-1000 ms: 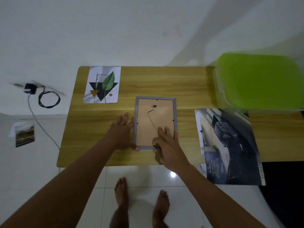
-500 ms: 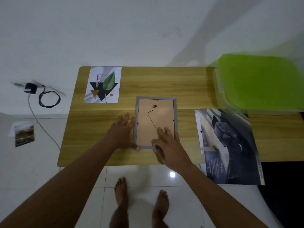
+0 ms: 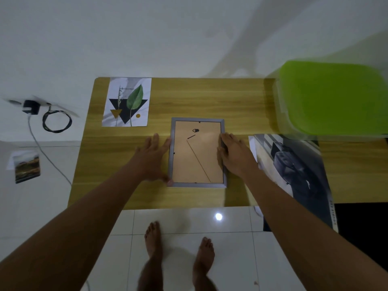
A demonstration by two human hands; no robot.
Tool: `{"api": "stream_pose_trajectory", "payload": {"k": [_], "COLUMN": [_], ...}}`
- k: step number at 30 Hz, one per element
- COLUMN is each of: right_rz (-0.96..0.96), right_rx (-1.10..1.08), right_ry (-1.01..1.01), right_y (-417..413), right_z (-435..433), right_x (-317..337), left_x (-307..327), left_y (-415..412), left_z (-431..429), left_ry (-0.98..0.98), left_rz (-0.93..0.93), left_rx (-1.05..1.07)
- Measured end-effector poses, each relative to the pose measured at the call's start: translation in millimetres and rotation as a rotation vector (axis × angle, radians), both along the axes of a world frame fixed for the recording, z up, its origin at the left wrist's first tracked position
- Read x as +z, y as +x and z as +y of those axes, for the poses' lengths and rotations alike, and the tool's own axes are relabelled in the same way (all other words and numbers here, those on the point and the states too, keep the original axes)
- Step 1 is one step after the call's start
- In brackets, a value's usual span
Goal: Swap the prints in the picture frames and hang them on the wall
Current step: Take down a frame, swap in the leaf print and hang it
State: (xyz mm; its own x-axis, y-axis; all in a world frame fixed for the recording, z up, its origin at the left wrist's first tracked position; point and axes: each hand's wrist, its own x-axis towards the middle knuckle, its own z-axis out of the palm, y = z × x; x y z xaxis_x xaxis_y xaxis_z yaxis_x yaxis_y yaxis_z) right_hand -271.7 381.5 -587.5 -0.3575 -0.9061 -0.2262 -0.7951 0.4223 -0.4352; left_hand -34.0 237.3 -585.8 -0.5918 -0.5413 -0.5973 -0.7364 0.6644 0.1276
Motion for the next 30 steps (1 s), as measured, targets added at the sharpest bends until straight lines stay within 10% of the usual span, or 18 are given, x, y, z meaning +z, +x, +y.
{"api": "stream_pose_trajectory", "payload": {"k": [30], "right_rz": [0.180], "right_rx": [0.137], "right_ry": [-0.024], "right_y": [-19], "right_z": [-81], "right_x": [0], "left_x": [-5], "left_y": [0], "left_z": [-3], "left_ry": [0.029], "left_rz": [0.002], "left_rx": [0.011]}}
